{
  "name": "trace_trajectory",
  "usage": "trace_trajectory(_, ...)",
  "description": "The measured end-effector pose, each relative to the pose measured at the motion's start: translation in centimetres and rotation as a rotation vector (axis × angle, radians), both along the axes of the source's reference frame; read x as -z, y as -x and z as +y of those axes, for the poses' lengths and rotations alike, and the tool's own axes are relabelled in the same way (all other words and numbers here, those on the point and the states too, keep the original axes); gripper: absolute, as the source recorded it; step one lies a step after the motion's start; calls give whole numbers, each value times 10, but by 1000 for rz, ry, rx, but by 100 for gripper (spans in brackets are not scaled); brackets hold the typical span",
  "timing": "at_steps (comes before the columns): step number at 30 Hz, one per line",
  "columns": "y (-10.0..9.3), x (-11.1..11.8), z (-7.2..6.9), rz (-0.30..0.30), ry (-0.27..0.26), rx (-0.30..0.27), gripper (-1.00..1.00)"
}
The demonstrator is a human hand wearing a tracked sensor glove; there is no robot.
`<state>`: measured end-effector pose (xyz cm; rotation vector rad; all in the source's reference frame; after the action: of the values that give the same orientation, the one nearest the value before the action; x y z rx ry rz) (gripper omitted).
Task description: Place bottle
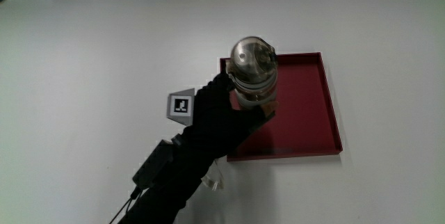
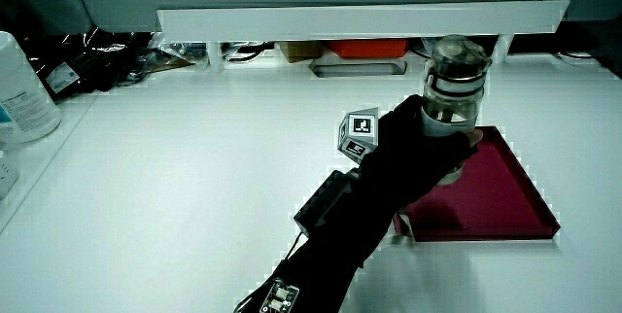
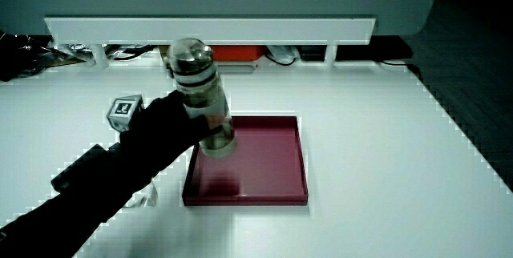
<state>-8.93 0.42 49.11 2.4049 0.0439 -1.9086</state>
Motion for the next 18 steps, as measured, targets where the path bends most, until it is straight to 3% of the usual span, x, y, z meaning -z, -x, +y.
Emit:
trace_trajectory(1,-3,-3,2,-6,54,-7,0)
trace_trajectory(2,-6,-8,4,-33,62,-17,0)
trace_trajectory(3,-6,-7,4,-295,6,-32,0)
trace_trajectory(4,-11,-18,7,-89,49,-38,0)
trace_trajectory(6,-16,-19,12,-189,166,-54,0)
trace_trajectory(7,-19,-24,14,-177,143,-53,0)
trace_trajectory(10,-25,-31,19,-148,206,-70,0)
trace_trajectory(11,-27,-32,20,-148,215,-74,0)
trace_trajectory(12,-27,-37,20,-127,187,-78,0)
trace_trajectory(13,-28,-37,21,-123,235,-78,0)
trace_trajectory(15,-30,-41,20,-129,208,-76,0)
trace_trajectory(18,-31,-42,22,-131,256,-74,0)
